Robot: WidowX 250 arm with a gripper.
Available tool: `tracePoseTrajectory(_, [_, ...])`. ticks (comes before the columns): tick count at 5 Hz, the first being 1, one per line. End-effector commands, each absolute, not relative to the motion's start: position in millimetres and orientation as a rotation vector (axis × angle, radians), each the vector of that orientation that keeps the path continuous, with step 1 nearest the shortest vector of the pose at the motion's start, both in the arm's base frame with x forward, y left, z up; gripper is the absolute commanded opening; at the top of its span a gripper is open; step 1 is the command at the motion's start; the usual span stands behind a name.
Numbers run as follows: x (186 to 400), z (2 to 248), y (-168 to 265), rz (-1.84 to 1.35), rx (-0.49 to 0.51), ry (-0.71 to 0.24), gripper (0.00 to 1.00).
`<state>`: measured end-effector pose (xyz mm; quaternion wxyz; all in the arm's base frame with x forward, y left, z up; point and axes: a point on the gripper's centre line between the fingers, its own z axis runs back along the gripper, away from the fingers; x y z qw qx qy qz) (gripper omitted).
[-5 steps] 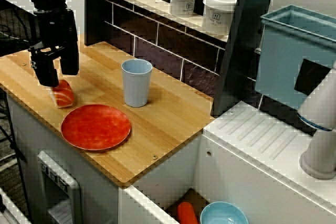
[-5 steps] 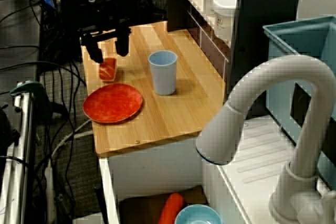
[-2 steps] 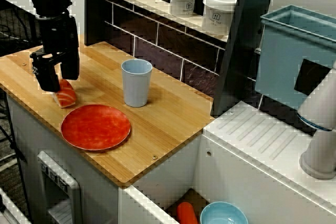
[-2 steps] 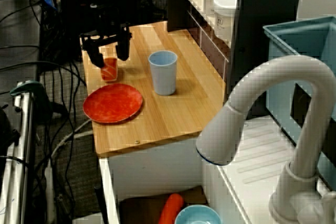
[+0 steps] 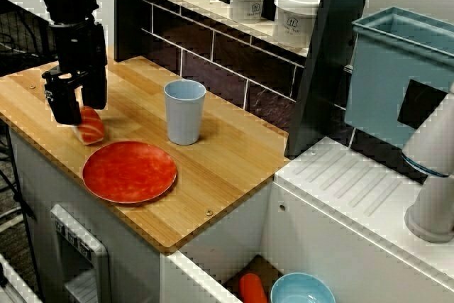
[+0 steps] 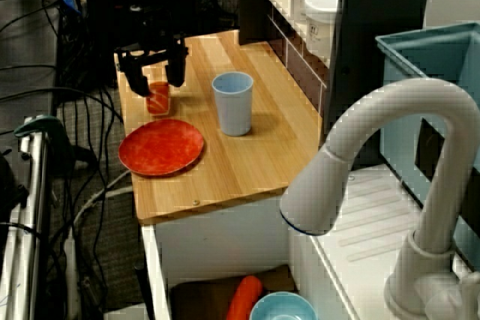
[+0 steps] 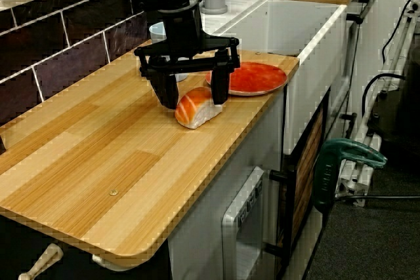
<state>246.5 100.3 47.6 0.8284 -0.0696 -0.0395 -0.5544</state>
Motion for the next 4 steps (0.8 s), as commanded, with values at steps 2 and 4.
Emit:
tracePoseTrajectory(2, [252.4,35.3,104.3,-1.131,-0.104,-0.089,1.00])
tracePoseTrajectory(4, [252.6,36.0,107.1,-1.072,-0.064,-0.102,0.00])
